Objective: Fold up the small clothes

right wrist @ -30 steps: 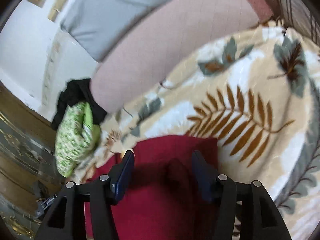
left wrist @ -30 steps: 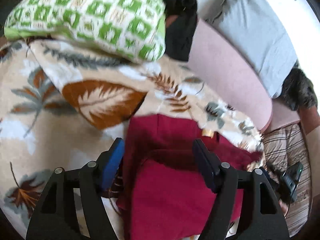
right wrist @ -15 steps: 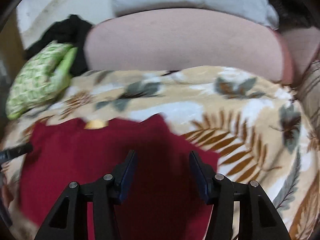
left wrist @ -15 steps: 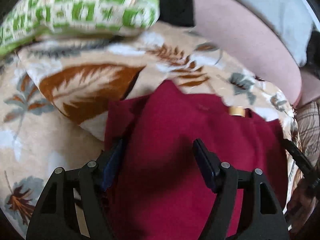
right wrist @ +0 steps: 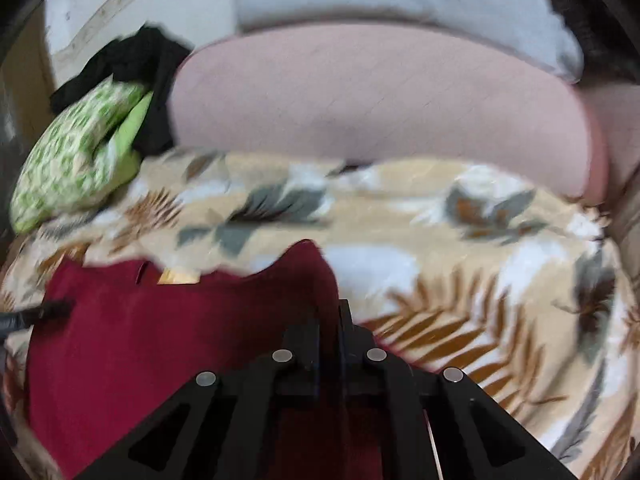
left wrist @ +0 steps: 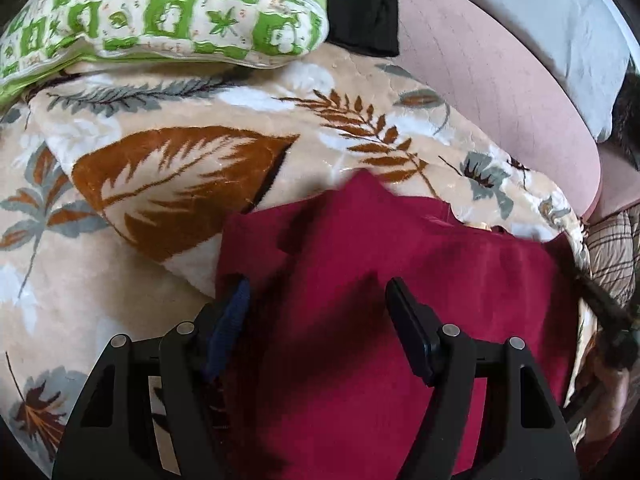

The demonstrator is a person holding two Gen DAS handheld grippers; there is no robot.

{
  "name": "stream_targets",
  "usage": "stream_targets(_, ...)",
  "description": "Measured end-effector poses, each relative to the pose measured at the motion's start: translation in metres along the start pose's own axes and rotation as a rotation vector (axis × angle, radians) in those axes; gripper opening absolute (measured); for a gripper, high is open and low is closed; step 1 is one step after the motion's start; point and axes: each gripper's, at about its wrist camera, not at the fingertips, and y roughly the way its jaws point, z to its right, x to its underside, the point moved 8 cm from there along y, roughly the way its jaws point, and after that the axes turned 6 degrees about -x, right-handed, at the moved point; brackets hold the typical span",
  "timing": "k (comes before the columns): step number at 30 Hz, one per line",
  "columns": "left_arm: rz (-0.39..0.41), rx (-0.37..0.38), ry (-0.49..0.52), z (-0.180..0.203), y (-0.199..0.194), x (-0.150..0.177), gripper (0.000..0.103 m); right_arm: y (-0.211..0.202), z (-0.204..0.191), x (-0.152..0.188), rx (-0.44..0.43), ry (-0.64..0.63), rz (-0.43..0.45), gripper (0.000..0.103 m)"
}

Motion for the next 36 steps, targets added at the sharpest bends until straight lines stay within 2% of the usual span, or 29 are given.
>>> stream_targets(2, 0.008, -0.009, -0.019, -0.007, -0.006, 0.001, 0.071, 0.02, 0.011, 0.011, 0.088, -0.001, -0.069, 0.006)
stream_targets(4, 0.03, -0.04, -0.029, -0.017, -0.018, 0.001, 0.07, 0.03, 0.012, 0.022, 0.072, 0.017, -0.116, 0.006)
stream_targets(5, 0.043, -0.048, -0.034, -0.024, -0.026, 0.002, 0.07, 0.025, 0.012, 0.021, 0.076, 0.018, -0.099, 0.007)
stream_targets(7, 0.076, -0.048, -0.042, -0.038, -0.044, 0.007, 0.07, 0.006, 0.011, 0.019, 0.069, 0.044, -0.065, 0.025)
stream_targets(8, 0.087, -0.052, -0.042, -0.042, -0.05, 0.01, 0.07, -0.007, 0.008, 0.018, 0.061, 0.057, -0.047, 0.038)
stream_targets(9, 0.102, -0.06, -0.038, -0.048, -0.058, 0.014, 0.071, -0.017, 0.003, 0.017, 0.043, 0.058, -0.025, 0.04)
stream_targets(11, 0.118, -0.067, -0.023, -0.053, -0.07, 0.025, 0.07, -0.034, -0.018, 0.016, -0.03, 0.026, 0.002, 0.04)
stream_targets(15, 0.106, -0.035, 0.014, -0.046, -0.078, 0.055, 0.071, -0.048, -0.106, 0.02, -0.251, -0.124, -0.02, 0.04)
stream_targets(18, 0.077, -0.055, 0.05, -0.038, -0.07, 0.072, 0.07, -0.044, -0.174, 0.024, -0.356, -0.215, -0.039, 0.04)
stream_targets(22, 0.053, -0.107, 0.06, -0.04, -0.056, 0.085, 0.071, -0.026, -0.231, 0.025, -0.399, -0.248, -0.059, 0.04)
stream_targets(25, 0.051, -0.094, 0.023, -0.046, -0.05, 0.088, 0.071, -0.007, -0.254, 0.024, -0.425, -0.206, -0.079, 0.04)
stream_targets(26, 0.049, -0.09, 0.016, -0.047, -0.049, 0.089, 0.071, 0.0, -0.262, 0.024, -0.422, -0.204, -0.086, 0.037)
stream_targets(31, 0.038, -0.071, 0.004, -0.05, -0.041, 0.092, 0.071, 0.029, -0.281, 0.026, -0.405, -0.222, -0.129, 0.031)
stream_targets(36, 0.036, -0.069, 0.003, -0.052, -0.038, 0.09, 0.071, 0.059, -0.3, 0.031, -0.391, -0.232, -0.177, 0.031)
